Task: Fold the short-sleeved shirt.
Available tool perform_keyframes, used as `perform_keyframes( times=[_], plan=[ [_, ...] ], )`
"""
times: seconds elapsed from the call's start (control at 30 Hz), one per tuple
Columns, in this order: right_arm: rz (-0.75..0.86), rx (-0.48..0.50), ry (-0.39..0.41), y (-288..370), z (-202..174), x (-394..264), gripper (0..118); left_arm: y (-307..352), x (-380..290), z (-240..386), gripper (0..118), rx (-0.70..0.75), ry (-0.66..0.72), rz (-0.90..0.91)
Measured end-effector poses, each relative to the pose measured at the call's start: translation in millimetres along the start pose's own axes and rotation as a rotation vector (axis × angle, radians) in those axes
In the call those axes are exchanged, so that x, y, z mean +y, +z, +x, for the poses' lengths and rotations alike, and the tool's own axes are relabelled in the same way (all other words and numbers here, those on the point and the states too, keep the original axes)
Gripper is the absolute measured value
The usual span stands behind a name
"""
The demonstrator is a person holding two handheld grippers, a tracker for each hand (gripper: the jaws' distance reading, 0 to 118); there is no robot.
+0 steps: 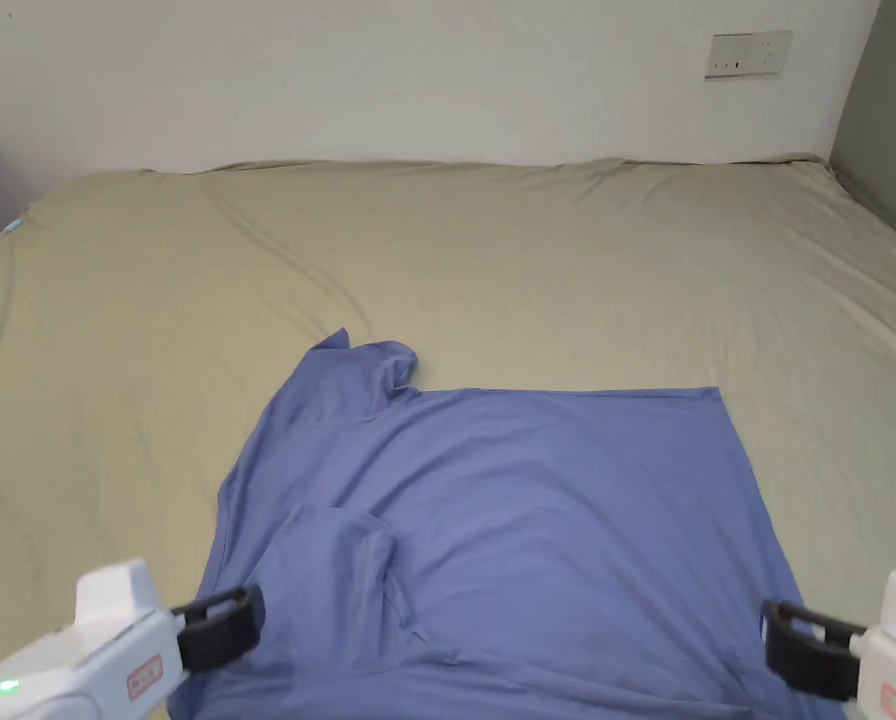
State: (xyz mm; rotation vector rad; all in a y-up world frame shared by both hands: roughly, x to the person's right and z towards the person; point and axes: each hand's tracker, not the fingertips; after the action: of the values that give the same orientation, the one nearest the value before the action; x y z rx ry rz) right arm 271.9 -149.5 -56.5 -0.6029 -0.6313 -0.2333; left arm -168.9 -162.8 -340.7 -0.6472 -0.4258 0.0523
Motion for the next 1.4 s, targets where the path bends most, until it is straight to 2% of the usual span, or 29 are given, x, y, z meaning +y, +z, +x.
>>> perform_keyframes(
  times=[0.23,0.4,0.43,0.47,0.5,0.53,0.57,0.6,0.63,0.7,0.8,1.0,1.3,1.33,1.37,1.4],
  plan=[
    [0.369,0.022,0.015,57,-46,77,115,52,79,62,118,-0.062,-0.123,0.403],
    [0.516,-0.018,0.060,75,-67,94,115,67,93,92,116,-0.024,-0.211,0.570],
    [0.536,-0.027,0.070,78,-70,94,111,70,92,96,108,-0.021,-0.219,0.586],
    [0.552,-0.036,0.080,80,-73,95,103,69,92,100,96,-0.024,-0.225,0.590],
    [0.561,-0.045,0.091,82,-75,94,90,69,90,102,77,-0.028,-0.225,0.594],
    [0.565,-0.051,0.096,82,-77,93,63,69,88,104,33,-0.030,-0.229,0.598],
    [0.570,-0.060,0.105,83,-79,93,35,68,88,106,1,-0.030,-0.231,0.594],
    [0.570,-0.066,0.114,83,-79,93,7,64,87,105,0,-0.026,-0.235,0.582],
    [0.567,-0.070,0.116,83,-78,93,2,65,86,103,0,-0.023,-0.231,0.571],
    [0.575,-0.063,0.119,84,-75,91,2,64,83,97,0,-0.070,-0.205,0.545],
    [0.565,-0.063,0.123,83,-74,90,2,60,81,91,0,-0.039,-0.223,0.522],
    [0.539,-0.058,0.122,78,-70,87,2,36,72,54,0,-0.016,-0.204,0.201],
    [0.466,-0.049,0.140,61,-68,76,2,-2,4,-24,2,0.006,-0.133,-0.156],
    [0.457,-0.048,0.137,59,-67,73,2,-9,-3,-30,15,0.014,-0.134,-0.197],
    [0.445,-0.046,0.133,57,-66,71,2,-14,-11,-34,35,0.012,-0.124,-0.219],
    [0.436,-0.045,0.129,56,-66,70,2,-18,-18,-37,63,0.008,-0.120,-0.237]
  ],
)
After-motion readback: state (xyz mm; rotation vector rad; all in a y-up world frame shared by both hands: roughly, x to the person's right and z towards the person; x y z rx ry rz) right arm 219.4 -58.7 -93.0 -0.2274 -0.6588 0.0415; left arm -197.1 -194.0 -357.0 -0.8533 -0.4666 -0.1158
